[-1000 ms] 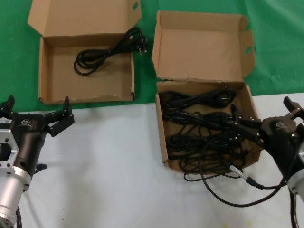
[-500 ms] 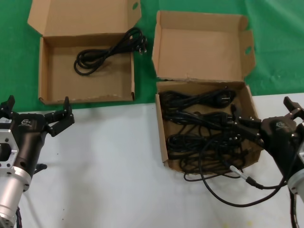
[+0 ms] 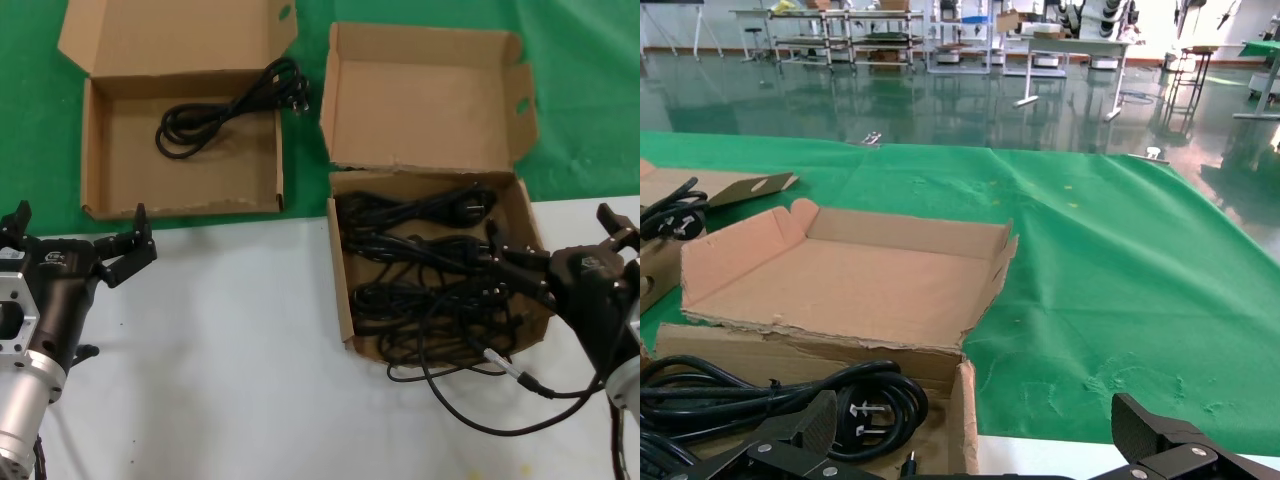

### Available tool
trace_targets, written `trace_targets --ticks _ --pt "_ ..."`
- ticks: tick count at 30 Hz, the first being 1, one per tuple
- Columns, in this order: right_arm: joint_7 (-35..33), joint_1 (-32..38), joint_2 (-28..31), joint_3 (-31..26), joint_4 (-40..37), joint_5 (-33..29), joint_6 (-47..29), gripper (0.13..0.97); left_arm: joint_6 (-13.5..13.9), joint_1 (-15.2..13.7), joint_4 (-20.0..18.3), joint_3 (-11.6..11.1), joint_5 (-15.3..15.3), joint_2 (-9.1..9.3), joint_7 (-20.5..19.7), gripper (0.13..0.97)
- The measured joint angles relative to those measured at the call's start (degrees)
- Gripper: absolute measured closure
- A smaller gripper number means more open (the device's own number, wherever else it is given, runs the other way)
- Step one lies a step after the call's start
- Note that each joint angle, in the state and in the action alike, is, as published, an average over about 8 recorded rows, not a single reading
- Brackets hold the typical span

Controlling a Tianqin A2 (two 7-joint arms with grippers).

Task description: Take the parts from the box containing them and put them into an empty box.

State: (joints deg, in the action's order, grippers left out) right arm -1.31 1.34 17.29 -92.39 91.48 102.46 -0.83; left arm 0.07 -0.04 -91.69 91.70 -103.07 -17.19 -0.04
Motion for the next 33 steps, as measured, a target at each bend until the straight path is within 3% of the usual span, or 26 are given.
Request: trace_targets --ticks 33 --pt "0.0 0.0 0.0 0.0 0.0 0.0 0.0 0.129 0.0 0.0 0.0 0.0 0.0 0.00 0.0 0.132"
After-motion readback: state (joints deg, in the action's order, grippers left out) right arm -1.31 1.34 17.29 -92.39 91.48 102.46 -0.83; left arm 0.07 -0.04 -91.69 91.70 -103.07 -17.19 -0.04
